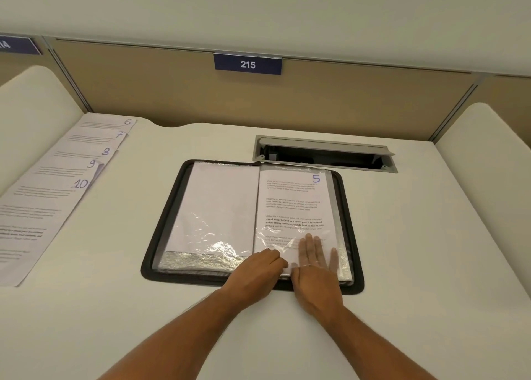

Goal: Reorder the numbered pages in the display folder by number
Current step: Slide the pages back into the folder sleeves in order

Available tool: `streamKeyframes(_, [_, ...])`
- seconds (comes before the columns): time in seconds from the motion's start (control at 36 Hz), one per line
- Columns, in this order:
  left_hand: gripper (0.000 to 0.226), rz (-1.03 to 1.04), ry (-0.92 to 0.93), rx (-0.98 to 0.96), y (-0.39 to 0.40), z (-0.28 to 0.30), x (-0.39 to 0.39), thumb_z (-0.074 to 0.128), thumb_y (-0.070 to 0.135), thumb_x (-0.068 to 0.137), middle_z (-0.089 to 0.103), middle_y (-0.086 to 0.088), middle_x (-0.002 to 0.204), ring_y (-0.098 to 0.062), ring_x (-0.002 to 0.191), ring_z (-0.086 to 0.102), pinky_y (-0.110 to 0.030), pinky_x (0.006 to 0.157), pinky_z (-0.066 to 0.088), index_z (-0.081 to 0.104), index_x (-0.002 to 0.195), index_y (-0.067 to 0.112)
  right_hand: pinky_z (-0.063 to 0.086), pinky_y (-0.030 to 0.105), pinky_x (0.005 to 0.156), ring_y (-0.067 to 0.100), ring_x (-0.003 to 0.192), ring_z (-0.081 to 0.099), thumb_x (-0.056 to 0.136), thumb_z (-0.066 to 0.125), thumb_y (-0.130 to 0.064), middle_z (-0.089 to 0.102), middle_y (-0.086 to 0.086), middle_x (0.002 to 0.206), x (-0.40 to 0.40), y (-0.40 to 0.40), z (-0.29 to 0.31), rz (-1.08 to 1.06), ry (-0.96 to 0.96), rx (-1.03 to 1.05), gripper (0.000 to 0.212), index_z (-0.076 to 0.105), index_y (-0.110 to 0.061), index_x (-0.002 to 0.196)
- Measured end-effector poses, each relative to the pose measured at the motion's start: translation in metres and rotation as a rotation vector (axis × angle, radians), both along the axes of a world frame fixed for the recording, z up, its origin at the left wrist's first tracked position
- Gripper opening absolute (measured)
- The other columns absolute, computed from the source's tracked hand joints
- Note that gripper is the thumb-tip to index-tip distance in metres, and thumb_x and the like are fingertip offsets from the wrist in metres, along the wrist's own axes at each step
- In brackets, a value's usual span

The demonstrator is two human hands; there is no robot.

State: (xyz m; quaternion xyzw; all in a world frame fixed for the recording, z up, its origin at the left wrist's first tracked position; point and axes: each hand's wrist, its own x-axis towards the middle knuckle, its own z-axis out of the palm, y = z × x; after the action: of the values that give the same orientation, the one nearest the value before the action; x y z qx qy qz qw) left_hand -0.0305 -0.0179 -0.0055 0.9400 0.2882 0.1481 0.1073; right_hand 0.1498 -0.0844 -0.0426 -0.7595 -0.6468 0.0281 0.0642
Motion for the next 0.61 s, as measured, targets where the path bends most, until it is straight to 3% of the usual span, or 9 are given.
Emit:
streamKeyframes(0.11, [0.02,-0.011,-0.004,-0.003,-0.001,0.001,0.001,0.074,0.011,0.084,0.06,0.001,0.089,-0.017,0.079,0.056,-0.029,0.061,0.047,0.067,0.102,0.017,0.013,0.06,0.123,0.03,0.156,0.019,0.106,0.006,-0.046,0.025,0.015,0.167,0.003,-0.014,0.001,0.001,0.002,0.011,0.071,0.028,-0.004,0.159])
streamKeyframes(0.31, [0.018,0.001,0.007,-0.013,-0.002,0.002,-0.001,0.073,0.011,0.085,0.06,0.002,0.088,-0.017,0.078,0.055,-0.03,0.06,0.048,0.066,0.101,0.018,0.02,0.062,0.12,0.03,0.152,0.03,0.105,0.028,-0.038,0.041,0.016,0.159,-0.003,-0.026,0.005,0.092,-0.049,0.091,0.062,0.045,-0.001,0.151])
streamKeyframes(0.42, [0.019,-0.005,0.017,-0.004,-0.002,0.002,0.0,0.075,0.012,0.085,0.061,0.002,0.089,-0.017,0.078,0.057,-0.03,0.061,0.05,0.068,0.101,0.017,0.022,0.052,0.12,0.027,0.151,0.033,0.104,0.034,-0.034,0.044,0.014,0.158,-0.005,-0.029,0.005,0.258,-0.055,0.13,0.056,0.05,-0.005,0.149])
streamKeyframes(0.61, [0.025,-0.015,0.026,0.004,-0.003,0.005,0.0,0.077,0.007,0.078,0.06,0.0,0.086,-0.019,0.075,0.057,-0.03,0.059,0.048,0.068,0.1,0.016,0.017,0.048,0.121,0.022,0.155,0.025,0.106,0.026,-0.037,0.029,0.008,0.166,-0.003,-0.016,0.001,0.243,-0.004,0.048,0.059,0.036,-0.01,0.158])
